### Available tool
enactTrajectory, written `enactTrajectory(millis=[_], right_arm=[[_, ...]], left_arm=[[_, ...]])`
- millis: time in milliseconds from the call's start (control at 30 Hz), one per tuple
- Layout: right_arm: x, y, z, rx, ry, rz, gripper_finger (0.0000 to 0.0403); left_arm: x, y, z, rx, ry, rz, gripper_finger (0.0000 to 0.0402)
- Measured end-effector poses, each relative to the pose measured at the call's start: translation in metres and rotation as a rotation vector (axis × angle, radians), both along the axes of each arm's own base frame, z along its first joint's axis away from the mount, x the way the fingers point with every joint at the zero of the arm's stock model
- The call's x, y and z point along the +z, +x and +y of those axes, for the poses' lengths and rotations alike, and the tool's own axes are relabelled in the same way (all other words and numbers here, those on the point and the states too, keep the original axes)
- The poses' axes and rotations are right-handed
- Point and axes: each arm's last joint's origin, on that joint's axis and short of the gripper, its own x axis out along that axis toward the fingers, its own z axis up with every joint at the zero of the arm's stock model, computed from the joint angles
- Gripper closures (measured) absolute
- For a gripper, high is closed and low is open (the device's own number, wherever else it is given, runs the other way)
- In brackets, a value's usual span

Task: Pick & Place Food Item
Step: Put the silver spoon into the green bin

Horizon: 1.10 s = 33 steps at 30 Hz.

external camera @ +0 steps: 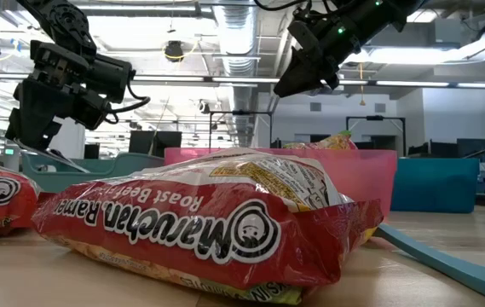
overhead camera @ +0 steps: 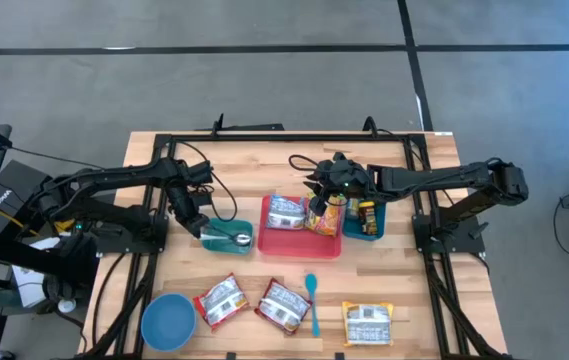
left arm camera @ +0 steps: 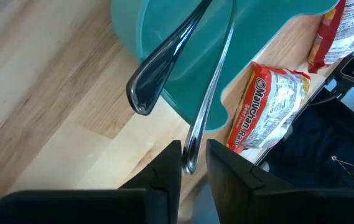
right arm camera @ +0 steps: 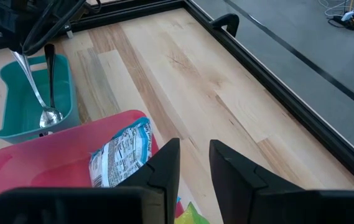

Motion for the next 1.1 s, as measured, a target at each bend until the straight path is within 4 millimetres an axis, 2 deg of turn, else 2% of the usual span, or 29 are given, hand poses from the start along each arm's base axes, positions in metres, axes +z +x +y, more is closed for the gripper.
enactTrajectory(millis=[400,733,1100], right_arm=[[0.000,0.000,0.000,0.000,0.000,0.000,0.0322],[0.000,0.000,0.000,0.001,0.000,0.000,0.0322],[0.000,0.000,0.000,0.001,0.000,-0.001,0.0322]], left_arm=[[0.000,0.000,0.000,0.000,0.004,0.003,0.0329],[-0.001,-0.003,0.005,-0.022,0.138,0.049,0.0329],[0.019,-0.017,0.006,0.057,0.227,-0.077,0.0329]])
